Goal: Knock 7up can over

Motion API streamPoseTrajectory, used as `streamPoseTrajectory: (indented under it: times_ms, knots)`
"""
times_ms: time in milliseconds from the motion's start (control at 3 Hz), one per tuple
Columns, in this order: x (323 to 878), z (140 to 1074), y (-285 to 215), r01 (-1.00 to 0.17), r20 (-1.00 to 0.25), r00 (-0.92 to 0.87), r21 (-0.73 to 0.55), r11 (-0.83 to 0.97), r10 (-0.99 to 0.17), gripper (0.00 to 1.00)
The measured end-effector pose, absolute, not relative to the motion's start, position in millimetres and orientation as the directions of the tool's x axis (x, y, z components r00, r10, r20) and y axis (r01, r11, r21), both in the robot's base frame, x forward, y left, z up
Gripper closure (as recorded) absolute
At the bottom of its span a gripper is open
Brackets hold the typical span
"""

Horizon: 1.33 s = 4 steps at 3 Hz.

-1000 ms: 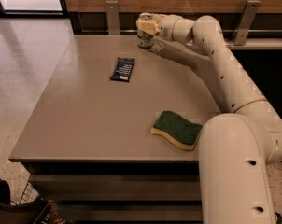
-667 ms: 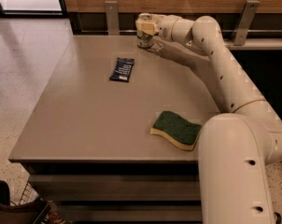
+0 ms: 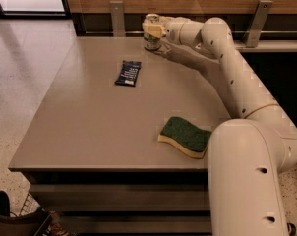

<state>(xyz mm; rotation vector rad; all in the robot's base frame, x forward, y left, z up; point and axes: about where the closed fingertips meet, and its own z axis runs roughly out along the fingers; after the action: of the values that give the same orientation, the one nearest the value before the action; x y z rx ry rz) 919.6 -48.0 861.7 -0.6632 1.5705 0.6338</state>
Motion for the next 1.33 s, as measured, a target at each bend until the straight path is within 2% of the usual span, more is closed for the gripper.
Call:
streamPoseTrajectory:
  times_ms: [1333]
  knots:
    - [919.5,864.1,-48.1,-0.73,-0.995,-0.08,0.021,0.683,-0.055,1.0]
